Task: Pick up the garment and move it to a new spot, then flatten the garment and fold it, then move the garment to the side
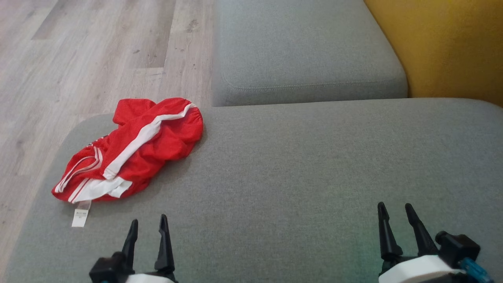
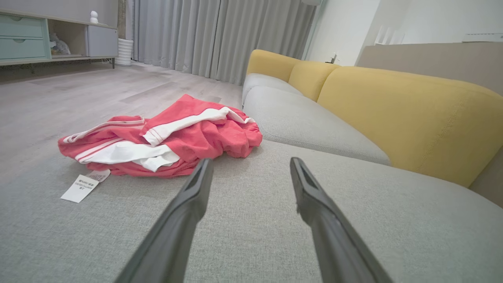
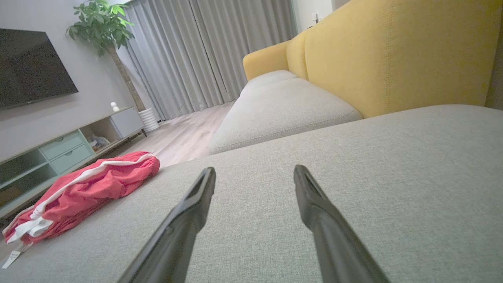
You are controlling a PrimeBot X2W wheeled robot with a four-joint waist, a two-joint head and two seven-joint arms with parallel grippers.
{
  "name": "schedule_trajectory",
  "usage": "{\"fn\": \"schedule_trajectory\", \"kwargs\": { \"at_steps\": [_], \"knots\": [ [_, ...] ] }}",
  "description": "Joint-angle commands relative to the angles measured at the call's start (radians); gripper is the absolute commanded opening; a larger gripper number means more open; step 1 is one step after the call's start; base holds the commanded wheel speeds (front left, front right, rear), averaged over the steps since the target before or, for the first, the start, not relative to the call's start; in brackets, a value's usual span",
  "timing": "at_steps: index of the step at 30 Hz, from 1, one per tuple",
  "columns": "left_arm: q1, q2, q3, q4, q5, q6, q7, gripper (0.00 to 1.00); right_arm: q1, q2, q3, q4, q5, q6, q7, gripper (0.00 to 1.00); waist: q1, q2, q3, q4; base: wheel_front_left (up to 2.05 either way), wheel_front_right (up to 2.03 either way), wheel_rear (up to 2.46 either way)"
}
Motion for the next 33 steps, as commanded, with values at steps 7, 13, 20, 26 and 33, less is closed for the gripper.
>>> {"fn": "schedule_trajectory", "kwargs": {
  "at_steps": [7, 13, 20, 26, 33],
  "knots": [
    [-0.028, 0.006, 0.015, -0.002, 0.107, 0.012, -0.035, 1.0, -0.017, -0.009, 0.033, -0.02, -0.119, 0.007, -0.037, 1.0, 0.0, 0.0, -0.015, 0.003, 0.0, 0.0, 0.0],
    [-0.02, 0.006, 0.009, 0.008, 0.176, 0.025, -0.053, 1.0, -0.006, -0.01, 0.033, 0.008, -0.199, 0.008, -0.054, 1.0, 0.0, 0.0, -0.027, 0.004, 0.0, 0.0, 0.0],
    [-0.017, 0.006, 0.007, 0.05, 0.187, 0.037, -0.059, 1.0, 0.0, -0.01, 0.037, 0.018, -0.231, 0.008, -0.061, 1.0, 0.0, 0.0, -0.033, 0.001, 0.0, 0.0, 0.0],
    [-0.013, 0.006, 0.008, 0.053, 0.174, 0.046, -0.059, 1.0, 0.006, -0.01, 0.034, 0.022, -0.236, 0.008, -0.061, 1.0, 0.0, 0.0, -0.036, 0.001, 0.0, 0.0, 0.0],
    [-0.028, 0.006, 0.007, 0.056, 0.167, 0.052, -0.059, 1.0, 0.012, -0.01, 0.032, 0.022, -0.241, 0.008, -0.061, 1.0, 0.0, 0.0, -0.027, 0.028, 0.0, 0.0, 0.0]
  ]
}}
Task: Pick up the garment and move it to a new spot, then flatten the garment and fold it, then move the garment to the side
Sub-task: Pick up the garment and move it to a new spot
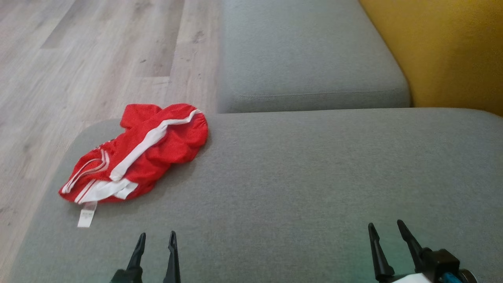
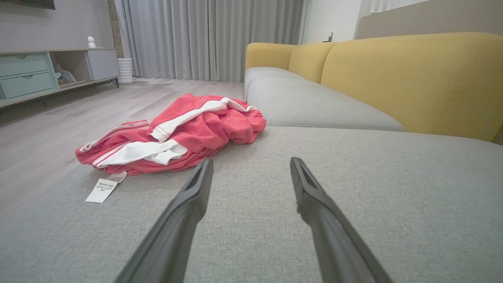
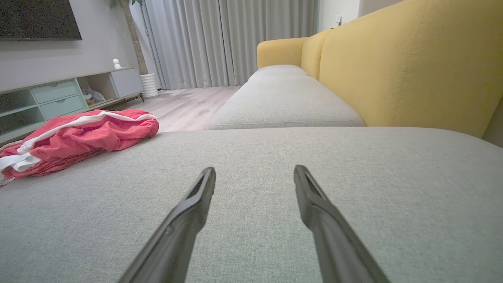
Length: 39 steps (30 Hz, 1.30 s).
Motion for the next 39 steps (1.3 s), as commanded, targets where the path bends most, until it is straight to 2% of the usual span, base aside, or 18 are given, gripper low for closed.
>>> {"fn": "schedule_trajectory", "kwargs": {
  "at_steps": [1, 12, 13, 18, 23, 26, 29, 34, 39],
  "knots": [
    [-0.058, 0.004, 0.028, -0.03, 0.0, 0.008, -0.012, 1.0, -0.029, -0.01, 0.025, -0.032, -0.01, 0.008, -0.014, 1.0, 0.0001, 0.0, 0.01, 0.024, 0.0, 0.0, 0.0],
    [-0.119, 0.004, 0.037, -0.042, 0.051, 0.013, -0.012, 1.0, -0.05, -0.01, 0.034, -0.046, 0.021, 0.008, -0.014, 1.0, 0.0001, 0.0, 0.05, 0.283, 0.0, 0.0, 0.0],
    [-0.119, 0.004, 0.037, -0.042, 0.051, 0.013, -0.012, 1.0, -0.05, -0.01, 0.034, -0.046, 0.021, 0.008, -0.014, 1.0, 0.0001, 0.0, 0.05, 0.283, 0.0, 0.0, 0.0],
    [-0.127, 0.004, 0.098, -0.08, 0.069, 0.018, -0.012, 1.0, -0.081, -0.01, 0.043, -0.05, 0.011, 0.008, -0.014, 1.0, 0.0001, 0.0, 0.097, 0.374, 0.0, 0.0, 0.0],
    [-0.124, 0.005, 0.166, -0.134, 0.076, 0.028, -0.012, 1.0, -0.13, -0.01, 0.059, -0.035, -0.014, 0.008, -0.014, 1.0, 0.0001, 0.0, 0.137, 0.415, 0.0, 0.0, 0.0],
    [-0.147, 0.015, 0.204, -0.166, 0.08, 0.019, -0.012, 1.0, -0.143, -0.01, 0.056, -0.032, -0.031, 0.008, -0.014, 1.0, 0.0001, 0.0, 0.157, 0.432, 0.0, 0.0, 0.0],
    [-0.199, 0.04, 0.209, -0.194, 0.098, -0.012, -0.012, 1.0, -0.144, -0.01, 0.04, -0.031, -0.05, 0.008, -0.014, 1.0, 0.0001, 0.0, 0.177, 0.449, 0.0, 0.0, 0.0],
    [-0.365, 0.079, 0.161, -0.204, 0.136, -0.083, -0.012, 1.0, -0.124, -0.01, -0.014, -0.049, -0.092, 0.008, -0.014, 1.0, 0.0001, 0.0, 0.222, 0.47, 0.0, 0.0, 0.0],
    [-0.594, 0.095, 0.121, -0.175, 0.139, -0.128, -0.012, 1.0, -0.185, -0.051, -0.017, -0.078, -0.134, 0.008, -0.014, 1.0, 0.0001, 0.0, 0.356, 0.404, 0.0, 0.0, 0.0]
  ]
}}
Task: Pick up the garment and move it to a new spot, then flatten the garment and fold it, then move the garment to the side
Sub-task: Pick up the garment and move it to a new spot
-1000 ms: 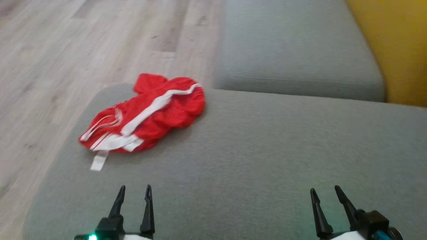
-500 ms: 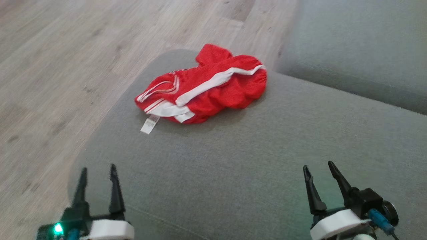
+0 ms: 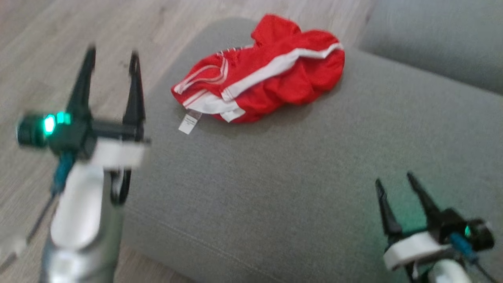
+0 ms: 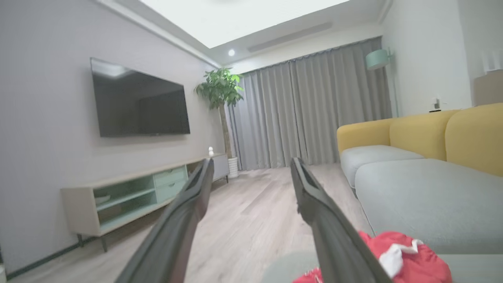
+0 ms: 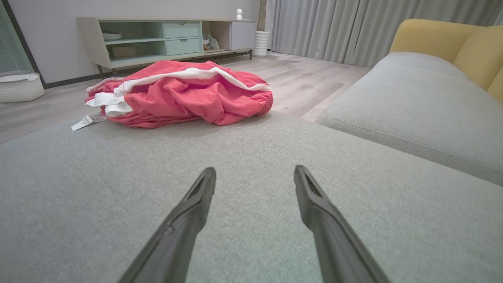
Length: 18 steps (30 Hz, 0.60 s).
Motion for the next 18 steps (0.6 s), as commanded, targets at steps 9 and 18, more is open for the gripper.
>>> {"fn": "schedule_trajectory", "kwargs": {
  "at_steps": [9, 18],
  "knots": [
    [-0.475, 0.03, -0.124, 0.282, -0.04, -0.046, 0.041, 1.0, -0.168, -0.106, 0.037, -0.067, -0.01, 0.008, -0.014, 1.0, 0.0, 0.0, 0.248, -0.204, 0.0, 0.0, 0.0],
    [-0.725, 0.034, -0.24, 0.65, -0.173, -0.049, 0.182, 1.0, -0.214, -0.149, 0.023, -0.107, -0.01, 0.008, -0.014, 1.0, 0.0, 0.0, 0.374, -0.33, 0.0, 0.0, 0.0]
  ]
}}
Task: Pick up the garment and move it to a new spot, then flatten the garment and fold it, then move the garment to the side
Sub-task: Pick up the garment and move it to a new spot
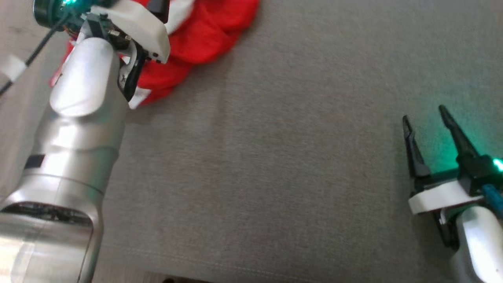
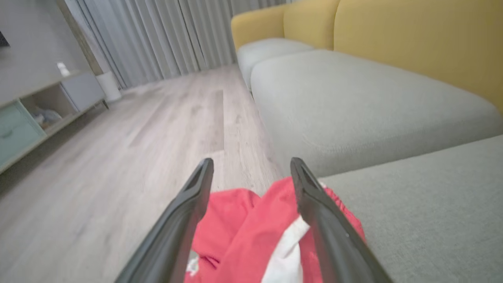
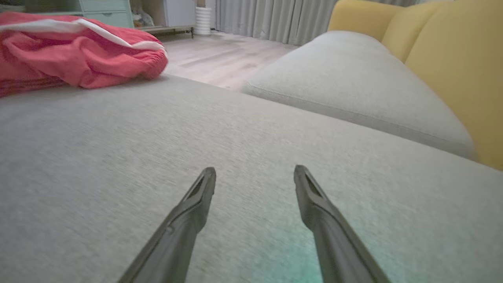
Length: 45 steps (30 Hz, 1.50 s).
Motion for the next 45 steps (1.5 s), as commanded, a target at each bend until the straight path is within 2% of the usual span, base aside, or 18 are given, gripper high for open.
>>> {"fn": "schedule_trajectory", "kwargs": {
  "at_steps": [1, 6, 9, 12, 13, 14, 15, 20, 24, 29, 34, 39, 43, 45],
  "knots": [
    [-0.034, 0.04, 0.015, -0.017, -0.008, 0.002, 0.004, 1.0, -0.015, -0.011, 0.017, -0.035, -0.002, 0.007, -0.011, 1.0, -0.0003, 0.0, 0.068, -0.065, 0.0, 0.0, 0.0],
    [-0.108, 0.093, -0.025, 0.156, -0.014, 0.01, 0.012, 1.0, -0.041, -0.02, 0.018, -0.049, 0.002, 0.007, -0.011, 1.0, -0.0003, 0.0, 0.134, -0.105, 0.0, 0.0, 0.0],
    [-0.126, 0.109, -0.042, 0.234, 0.017, 0.075, 0.023, 1.0, -0.045, -0.02, 0.02, -0.049, 0.005, 0.007, -0.011, 1.0, -0.0003, 0.0, 0.149, -0.108, 0.0, 0.0, 0.0],
    [-0.135, 0.105, -0.053, 0.291, 0.025, 0.097, 0.044, 1.0, -0.047, -0.025, 0.027, -0.049, 0.0, 0.007, -0.011, 1.0, -0.0003, 0.0, 0.159, -0.105, 0.0, 0.0, 0.0],
    [-0.14, 0.106, -0.056, 0.303, 0.027, 0.097, 0.043, 0.54, -0.049, -0.026, 0.027, -0.05, -0.002, 0.007, -0.011, 1.0, -0.0003, 0.0, 0.163, -0.104, 0.0, 0.0, 0.0],
    [-0.145, 0.107, -0.06, 0.31, 0.03, 0.1, 0.035, 0.24, -0.052, -0.026, 0.026, -0.05, -0.005, 0.007, -0.011, 1.0, -0.0003, 0.0, 0.165, -0.102, 0.0, 0.0, 0.0],
    [-0.15, 0.106, -0.062, 0.316, 0.03, 0.1, 0.025, 0.0, -0.055, -0.025, 0.025, -0.05, -0.006, 0.007, -0.011, 1.0, -0.0003, 0.0, 0.166, -0.1, 0.0, 0.0, 0.0],
    [-0.184, 0.103, -0.075, 0.317, 0.04, 0.122, -0.059, 0.0, -0.064, -0.014, 0.038, -0.044, -0.011, 0.007, -0.011, 1.0, -0.0003, 0.0, 0.138, -0.09, 0.0, 0.0, 0.0],
    [-0.225, 0.098, -0.086, 0.299, 0.049, 0.145, -0.128, 0.0, -0.056, 0.009, 0.049, -0.029, -0.007, 0.007, -0.011, 1.0, -0.0003, 0.0, 0.068, -0.093, 0.0, 0.0, 0.0],
    [-0.268, 0.085, -0.118, 0.267, 0.069, 0.123, -0.161, 0.0, -0.028, 0.055, 0.063, -0.007, -0.001, 0.007, -0.011, 1.0, -0.0003, 0.0, -0.06, -0.128, 0.0, 0.0, 0.0],
    [-0.285, 0.06, -0.147, 0.229, 0.078, 0.092, -0.173, 0.0, 0.019, 0.1, 0.073, 0.016, 0.011, 0.007, -0.011, 1.0, -0.0003, 0.0, -0.21, -0.197, 0.0, 0.0, 0.0],
    [-0.285, 0.039, -0.151, 0.184, 0.056, 0.055, -0.179, 0.0, 0.074, 0.13, 0.088, 0.036, 0.024, 0.007, -0.011, 1.0, -0.0003, 0.0, -0.344, -0.308, 0.0, 0.0, 0.0],
    [-0.282, 0.002, -0.156, 0.137, 0.025, 0.029, -0.181, 0.0, 0.102, 0.143, 0.088, 0.036, 0.04, 0.007, -0.011, 1.0, -0.0003, 0.0, -0.398, -0.406, 0.0, 0.0, 0.0],
    [-0.281, -0.005, -0.158, 0.126, 0.018, 0.024, -0.181, 0.0, 0.105, 0.145, 0.09, 0.037, 0.045, 0.007, -0.011, 1.0, -0.0003, 0.0, -0.407, -0.431, 0.0, 0.0, 0.0]
  ]
}}
